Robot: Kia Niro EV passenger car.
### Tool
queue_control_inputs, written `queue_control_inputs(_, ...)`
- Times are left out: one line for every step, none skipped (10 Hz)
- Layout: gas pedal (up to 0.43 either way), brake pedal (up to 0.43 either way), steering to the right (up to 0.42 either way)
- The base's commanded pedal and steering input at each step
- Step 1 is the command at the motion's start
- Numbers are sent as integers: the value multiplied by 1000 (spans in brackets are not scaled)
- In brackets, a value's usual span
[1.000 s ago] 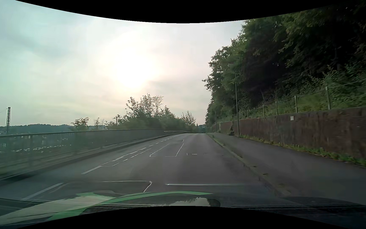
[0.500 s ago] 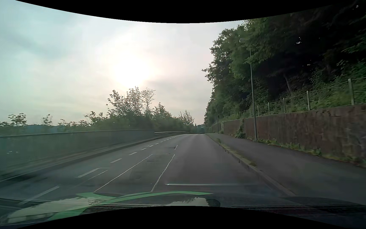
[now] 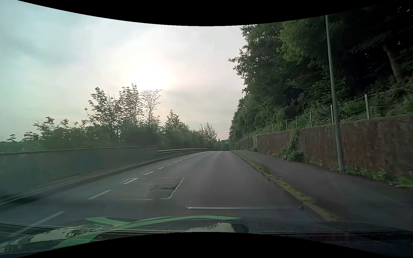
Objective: Follow the waypoints while adhering to traffic rules and regulations
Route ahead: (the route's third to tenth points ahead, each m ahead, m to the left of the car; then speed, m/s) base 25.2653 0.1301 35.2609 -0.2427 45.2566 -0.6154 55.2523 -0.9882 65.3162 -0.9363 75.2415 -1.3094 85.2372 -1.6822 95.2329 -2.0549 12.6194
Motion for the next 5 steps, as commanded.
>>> queue_control_inputs(220, 0, 4)
queue_control_inputs(220, 0, 4)
queue_control_inputs(220, 0, 4)
queue_control_inputs(220, 0, 4)
queue_control_inputs(220, 0, 4)
